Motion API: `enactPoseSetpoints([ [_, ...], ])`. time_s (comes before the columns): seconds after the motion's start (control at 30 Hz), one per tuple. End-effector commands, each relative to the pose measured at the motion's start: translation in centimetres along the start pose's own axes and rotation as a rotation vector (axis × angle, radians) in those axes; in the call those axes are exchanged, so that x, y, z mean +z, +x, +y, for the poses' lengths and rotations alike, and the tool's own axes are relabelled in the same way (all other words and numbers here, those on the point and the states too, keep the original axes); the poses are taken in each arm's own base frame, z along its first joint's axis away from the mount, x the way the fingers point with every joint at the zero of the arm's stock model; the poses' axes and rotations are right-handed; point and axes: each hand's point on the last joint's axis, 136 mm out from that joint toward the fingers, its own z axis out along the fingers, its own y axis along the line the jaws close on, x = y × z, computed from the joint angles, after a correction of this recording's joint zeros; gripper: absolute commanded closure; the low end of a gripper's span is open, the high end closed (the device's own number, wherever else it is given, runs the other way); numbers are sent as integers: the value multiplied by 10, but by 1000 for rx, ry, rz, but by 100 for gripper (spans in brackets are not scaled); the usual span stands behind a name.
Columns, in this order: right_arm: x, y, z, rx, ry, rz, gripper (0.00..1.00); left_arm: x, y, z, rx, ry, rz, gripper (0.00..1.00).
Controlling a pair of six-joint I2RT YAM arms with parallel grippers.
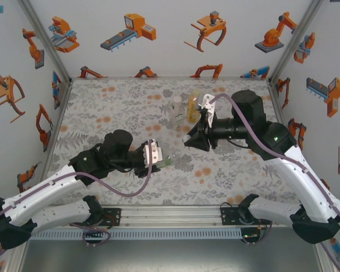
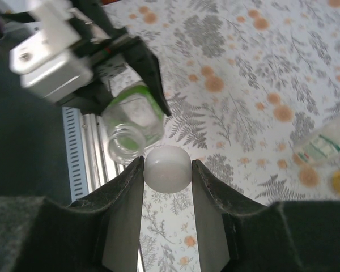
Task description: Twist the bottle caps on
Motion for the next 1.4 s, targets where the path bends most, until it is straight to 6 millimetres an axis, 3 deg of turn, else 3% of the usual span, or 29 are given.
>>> enactPoseSetpoints([
  [0.0,-2,-8,32,-153,-148,-44,92,-10,-16,4,25,-19,-36,100],
  [0.23,11,6,41,-240,-170,32,92,-11,-19,6,2,-28,-49,100],
  [0.67,29,17,35,-266,-121,101,97,-11,-21,10,-10,-50,-63,100],
  [1.37,39,16,49,-304,-174,124,100,-8,-19,8,-3,-37,-55,100],
])
